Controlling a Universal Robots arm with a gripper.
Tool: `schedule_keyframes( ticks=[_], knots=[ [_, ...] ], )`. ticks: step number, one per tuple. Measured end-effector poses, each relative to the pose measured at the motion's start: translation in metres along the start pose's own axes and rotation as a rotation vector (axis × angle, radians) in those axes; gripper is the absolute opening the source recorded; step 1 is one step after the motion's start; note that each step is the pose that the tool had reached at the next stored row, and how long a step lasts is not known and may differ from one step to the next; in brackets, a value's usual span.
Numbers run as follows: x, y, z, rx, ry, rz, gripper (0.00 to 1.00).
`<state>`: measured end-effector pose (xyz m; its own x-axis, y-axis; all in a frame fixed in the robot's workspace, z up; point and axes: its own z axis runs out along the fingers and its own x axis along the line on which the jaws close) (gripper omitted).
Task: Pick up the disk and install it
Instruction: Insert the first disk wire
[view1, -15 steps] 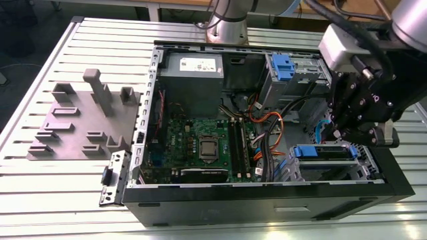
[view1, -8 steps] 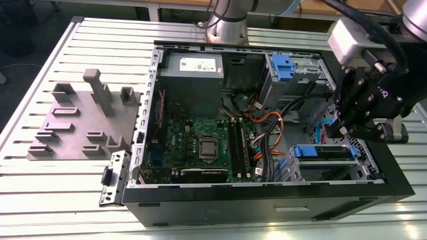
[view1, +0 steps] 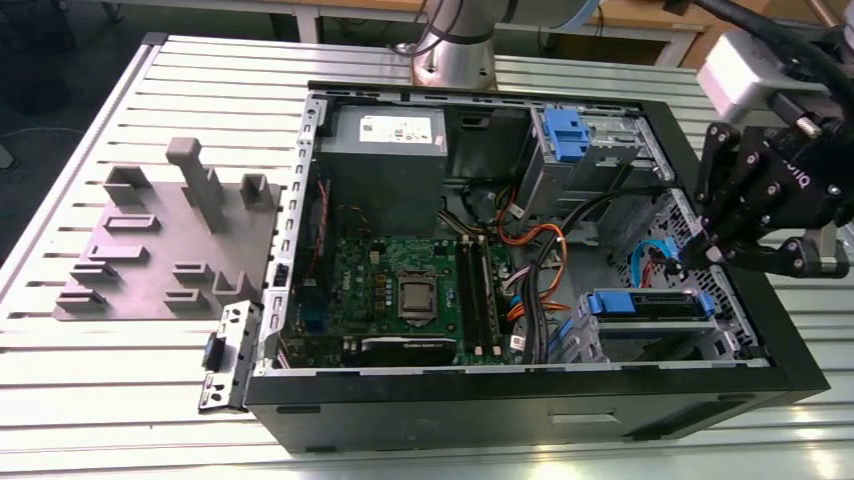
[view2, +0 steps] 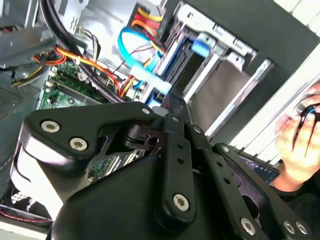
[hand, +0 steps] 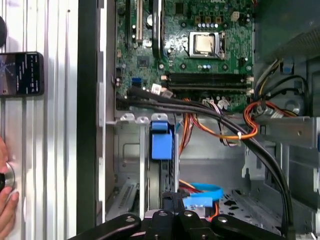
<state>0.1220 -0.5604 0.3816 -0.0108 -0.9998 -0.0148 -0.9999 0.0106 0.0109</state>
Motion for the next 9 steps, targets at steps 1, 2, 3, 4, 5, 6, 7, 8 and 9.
schedule_keyframes(
  ticks=[1, 2, 3, 4, 5, 6, 7, 8, 9],
  knots=[
    [-0.0007, -0.0031, 0.0, -0.001, 0.0, 0.0, 0.11],
    [-0.0014, -0.0059, 0.0, -0.002, 0.0001, 0.0, 0.11],
    [-0.0021, -0.0087, 0.0, -0.0029, 0.0001, 0.0, 0.11],
    [-0.0027, -0.0112, 0.0001, -0.0039, 0.0, 0.0, 0.11],
    [-0.0033, -0.0138, 0.0001, -0.0047, 0.0, 0.0, 0.11],
    [-0.0038, -0.016, 0.0001, -0.0055, 0.0, 0.0, 0.11],
    [-0.0042, -0.0177, 0.0001, -0.0062, 0.0, 0.0, 0.11],
    [-0.0044, -0.0186, 0.0001, -0.0067, 0.0, 0.0, 0.11],
    [-0.0045, -0.0188, 0.0001, -0.0067, 0.0, 0.0, 0.11]
  ],
)
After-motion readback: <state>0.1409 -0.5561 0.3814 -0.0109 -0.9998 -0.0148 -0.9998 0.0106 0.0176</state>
